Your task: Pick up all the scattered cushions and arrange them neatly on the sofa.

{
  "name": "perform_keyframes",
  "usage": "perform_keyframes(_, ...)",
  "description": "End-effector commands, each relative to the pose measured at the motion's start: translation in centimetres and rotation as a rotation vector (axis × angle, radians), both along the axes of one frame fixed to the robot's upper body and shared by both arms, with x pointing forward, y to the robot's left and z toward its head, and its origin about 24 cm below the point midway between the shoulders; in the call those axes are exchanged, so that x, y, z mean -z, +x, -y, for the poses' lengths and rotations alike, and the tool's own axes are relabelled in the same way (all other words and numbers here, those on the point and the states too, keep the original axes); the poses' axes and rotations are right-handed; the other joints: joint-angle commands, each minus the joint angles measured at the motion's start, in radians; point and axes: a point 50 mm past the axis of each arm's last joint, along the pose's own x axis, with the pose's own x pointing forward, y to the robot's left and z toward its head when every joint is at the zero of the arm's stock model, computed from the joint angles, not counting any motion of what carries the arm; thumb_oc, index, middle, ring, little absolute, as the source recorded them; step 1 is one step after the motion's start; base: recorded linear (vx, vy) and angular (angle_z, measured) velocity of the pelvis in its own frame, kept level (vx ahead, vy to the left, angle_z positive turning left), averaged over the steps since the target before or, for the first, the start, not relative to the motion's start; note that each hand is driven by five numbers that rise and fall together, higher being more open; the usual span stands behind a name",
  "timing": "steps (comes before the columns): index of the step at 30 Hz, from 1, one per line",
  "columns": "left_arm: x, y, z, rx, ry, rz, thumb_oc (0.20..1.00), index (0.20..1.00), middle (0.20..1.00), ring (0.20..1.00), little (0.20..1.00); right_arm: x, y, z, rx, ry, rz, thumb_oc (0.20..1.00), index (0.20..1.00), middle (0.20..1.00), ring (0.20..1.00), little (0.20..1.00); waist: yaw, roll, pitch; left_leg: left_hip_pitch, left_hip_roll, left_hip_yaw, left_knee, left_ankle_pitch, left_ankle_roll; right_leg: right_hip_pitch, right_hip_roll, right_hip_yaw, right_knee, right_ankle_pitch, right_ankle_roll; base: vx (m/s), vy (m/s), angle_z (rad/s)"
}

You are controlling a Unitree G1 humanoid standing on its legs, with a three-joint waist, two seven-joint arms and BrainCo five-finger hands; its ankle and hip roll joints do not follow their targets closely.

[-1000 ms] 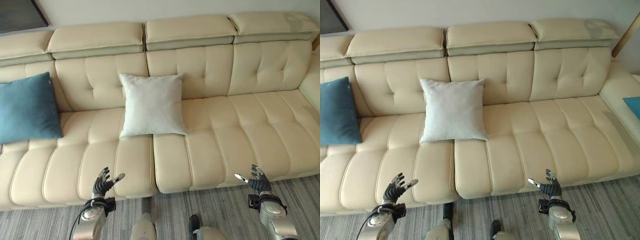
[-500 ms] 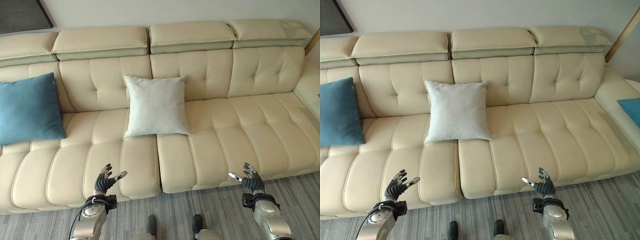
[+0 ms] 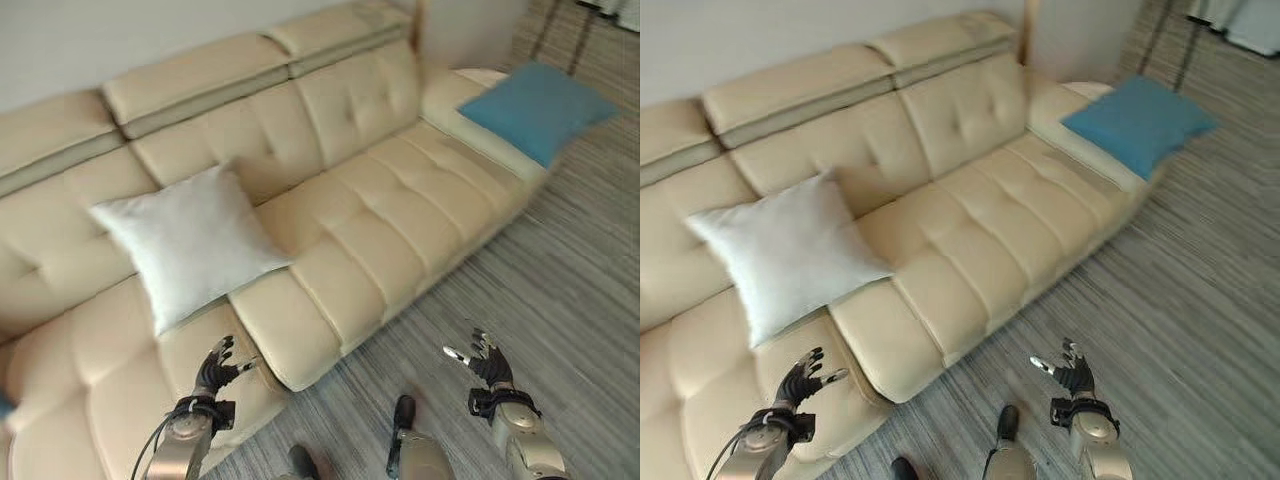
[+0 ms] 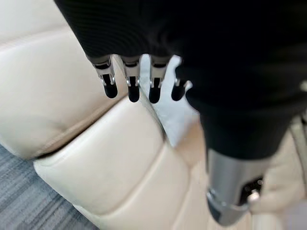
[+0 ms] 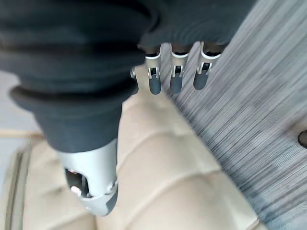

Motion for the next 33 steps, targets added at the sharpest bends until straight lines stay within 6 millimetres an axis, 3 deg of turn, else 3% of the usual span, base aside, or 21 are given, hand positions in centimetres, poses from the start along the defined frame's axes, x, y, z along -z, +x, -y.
perform_keyframes(1, -1.8, 2.1, 0.1, 0.067, 0.040, 0.085, 1.000, 1.000, 1.000, 1.000, 1.000, -1.3, 0.3, 1.9, -0.005, -0.090, 0.036, 1.000, 1.000, 1.000, 1.000, 1.000, 0.003, 0.009, 0.008, 0.014, -0.010, -0.142, 0.082, -0.144, -0.007, 0.015, 0.049, 0.066, -0.025, -0.033, 0.059, 0.14, -0.208, -0.78)
perform_keyframes(4, -1.7, 2.4, 0.5, 0.065, 0.015, 0.093, 1.000, 1.000, 1.000, 1.000, 1.000, -0.3, -0.3, 1.9, -0.039, -0.100, -0.021, 1.000, 1.000, 1.000, 1.000, 1.000, -0.018, 0.011, 0.002, 0.020, 0.028, -0.118, 0.169, -0.159, -0.036, 0.046, 0.082, 0.105, -0.061, -0.046, 0.043, 0.22, -0.259, -0.43)
perform_keyframes(6, -2.1, 2.7, 0.4, 0.061, 0.007, 0.111, 1.000, 1.000, 1.000, 1.000, 1.000, -0.1, -0.3, 1.9, -0.077, -0.120, -0.046, 1.000, 1.000, 1.000, 1.000, 1.000, -0.022, 0.005, 0.001, -0.001, 0.092, -0.113, 0.316, -0.131, -0.059, 0.078, 0.111, 0.130, -0.072, -0.072, 0.019, 0.24, -0.275, -0.84)
perform_keyframes(7, -2.1, 2.7, 0.5, 0.055, 0.002, 0.116, 1.000, 1.000, 1.000, 1.000, 1.000, -0.2, -0.1, 1.9, -0.094, -0.130, -0.048, 1.000, 1.000, 1.000, 1.000, 1.000, -0.019, 0.006, 0.004, -0.015, 0.121, -0.121, 0.385, -0.119, -0.069, 0.090, 0.130, 0.142, -0.074, -0.085, 0.003, 0.32, -0.261, -1.02)
perform_keyframes(8, -2.1, 2.8, 0.7, 0.030, -0.019, 0.132, 1.000, 1.000, 1.000, 1.000, 1.000, -0.4, 0.4, 1.7, -0.136, -0.156, -0.049, 1.000, 1.000, 1.000, 1.000, 1.000, 0.002, 0.010, 0.011, -0.050, 0.128, -0.206, 0.466, -0.061, -0.077, 0.114, 0.168, 0.177, -0.077, -0.121, -0.027, 0.22, -0.166, -0.97)
perform_keyframes(9, -2.1, 2.8, 0.7, 0.030, -0.019, 0.132, 1.000, 1.000, 1.000, 1.000, 1.000, -0.4, 0.4, 1.7, -0.136, -0.156, -0.049, 1.000, 1.000, 1.000, 1.000, 1.000, 0.002, 0.011, 0.011, -0.051, 0.129, -0.206, 0.467, -0.062, -0.077, 0.114, 0.169, 0.177, -0.077, -0.121, -0.028, 0.25, -0.121, -1.17)
perform_keyframes(11, -1.8, 2.7, 1.3, 0.019, -0.045, 0.134, 1.000, 1.000, 1.000, 1.000, 1.000, -1.0, 1.0, 1.4, -0.172, -0.170, -0.024, 1.000, 1.000, 1.000, 1.000, 1.000, 0.027, -0.006, 0.019, -0.132, 0.049, -0.348, 0.460, -0.085, -0.032, 0.128, 0.174, 0.254, -0.077, -0.126, -0.038, 0.17, -0.017, -0.90)
perform_keyframes(12, -1.8, 2.7, 1.3, 0.019, -0.045, 0.134, 1.000, 1.000, 1.000, 1.000, 1.000, -1.0, 1.0, 1.4, -0.172, -0.170, -0.024, 1.000, 1.000, 1.000, 1.000, 1.000, 0.028, -0.007, 0.017, -0.133, 0.047, -0.348, 0.458, -0.084, -0.032, 0.126, 0.172, 0.255, -0.076, -0.126, -0.038, 0.22, 0.040, -0.54)
perform_keyframes(13, -1.6, 2.6, 1.6, 0.025, -0.052, 0.127, 1.000, 1.000, 1.000, 1.000, 1.000, -1.1, 1.2, 1.2, -0.182, -0.171, -0.013, 1.000, 1.000, 1.000, 1.000, 1.000, 0.050, -0.014, 0.027, -0.186, 0.001, -0.439, 0.399, -0.117, -0.016, 0.136, 0.172, 0.309, -0.081, -0.131, -0.028, 0.21, 0.042, -0.68)
perform_keyframes(15, -1.5, 2.5, 1.8, 0.031, -0.057, 0.123, 1.000, 1.000, 1.000, 1.000, 1.000, -1.2, 1.2, 1.1, -0.186, -0.168, -0.011, 1.000, 1.000, 1.000, 1.000, 1.000, 0.056, -0.016, 0.026, -0.208, -0.022, -0.480, 0.345, -0.109, -0.013, 0.139, 0.175, 0.333, -0.087, -0.132, -0.024, 0.18, 0.032, -0.74)
perform_keyframes(17, -1.2, 2.4, 2.1, 0.042, -0.058, 0.107, 1.000, 1.000, 1.000, 1.000, 1.000, -1.1, 1.5, 1.0, -0.194, -0.166, -0.008, 1.000, 1.000, 1.000, 1.000, 1.000, 0.080, -0.003, 0.039, -0.261, -0.062, -0.571, 0.239, -0.040, -0.022, 0.165, 0.203, 0.381, -0.098, -0.142, -0.025, 0.24, 0.043, -0.82)
perform_keyframes(18, -1.0, 2.6, 2.2, 0.055, -0.045, 0.093, 1.000, 1.000, 1.000, 1.000, 1.000, -1.2, 2.0, 0.7, -0.213, -0.187, -0.008, 1.000, 1.000, 1.000, 1.000, 1.000, 0.111, 0.018, 0.057, -0.341, -0.096, -0.645, 0.118, 0.062, -0.035, 0.188, 0.238, 0.435, -0.103, -0.157, -0.032, 0.23, 0.047, -0.79)
perform_keyframes(20, -1.0, 2.6, 1.8, 0.054, -0.032, 0.088, 1.000, 1.000, 1.000, 1.000, 1.000, -1.3, 2.4, 0.4, -0.231, -0.189, -0.002, 1.000, 1.000, 1.000, 1.000, 1.000, 0.117, 0.030, 0.056, -0.324, -0.099, -0.664, 0.082, 0.069, -0.033, 0.192, 0.255, 0.478, -0.092, -0.173, -0.033, 0.20, 0.089, -0.74)
perform_keyframes(25, -0.6, 2.0, 1.6, 0.069, -0.024, 0.063, 1.000, 1.000, 1.000, 1.000, 1.000, -1.5, 2.5, 0.3, -0.244, -0.195, 0.006, 1.000, 1.000, 1.000, 1.000, 1.000, 0.115, 0.037, 0.038, -0.285, -0.114, -0.671, 0.080, 0.056, -0.018, 0.201, 0.247, 0.513, -0.085, -0.187, -0.026, 0.21, 0.146, -0.83)
perform_keyframes(27, -0.4, 1.6, 1.1, 0.066, -0.017, 0.044, 1.000, 1.000, 1.000, 1.000, 1.000, -1.4, 2.5, -0.2, -0.250, -0.178, 0.005, 1.000, 1.000, 1.000, 1.000, 1.000, 0.115, 0.029, 0.023, -0.261, -0.123, -0.638, 0.096, 0.022, 0.017, 0.200, 0.226, 0.537, -0.029, -0.215, -0.012, 0.31, 0.209, -0.45)
perform_keyframes(28, -0.5, 1.4, 0.6, 0.064, -0.004, 0.039, 1.000, 1.000, 1.000, 1.000, 1.000, -1.2, 2.5, -0.7, -0.268, -0.168, -0.002, 1.000, 1.000, 1.000, 1.000, 1.000, 0.121, 0.023, 0.028, -0.244, -0.123, -0.614, 0.105, 0.001, 0.038, 0.160, 0.215, 0.554, 0.078, -0.214, 0.006, 0.19, 0.130, -0.38)
perform_keyframes(29, -0.5, 1.4, 0.6, 0.064, -0.004, 0.039, 1.000, 1.000, 1.000, 1.000, 1.000, -1.2, 2.5, -0.7, -0.268, -0.168, -0.002, 1.000, 1.000, 1.000, 1.000, 1.000, 0.122, 0.022, 0.028, -0.244, -0.123, -0.613, 0.105, 0.001, 0.038, 0.159, 0.215, 0.555, 0.079, -0.215, 0.006, 0.16, 0.116, -0.42)
perform_keyframes(31, -0.7, 1.6, 0.2, 0.053, 0.012, 0.043, 1.000, 1.000, 1.000, 1.000, 1.000, -0.9, 2.6, -1.4, -0.289, -0.162, -0.011, 1.000, 1.000, 1.000, 1.000, 1.000, 0.119, 0.025, 0.042, -0.205, -0.114, -0.569, 0.103, -0.028, 0.056, 0.068, 0.194, 0.533, 0.226, -0.180, 0.047, 0.12, 0.093, -0.41)
perform_keyframes(33, -0.8, 1.7, 0.2, 0.054, 0.011, 0.047, 1.000, 1.000, 1.000, 1.000, 1.000, -0.9, 2.7, -1.6, -0.290, -0.157, -0.009, 1.000, 1.000, 1.000, 1.000, 1.000, 0.118, 0.025, 0.047, -0.185, -0.111, -0.550, 0.096, -0.038, 0.059, 0.029, 0.181, 0.516, 0.258, -0.165, 0.053, 0.15, 0.050, -0.61)
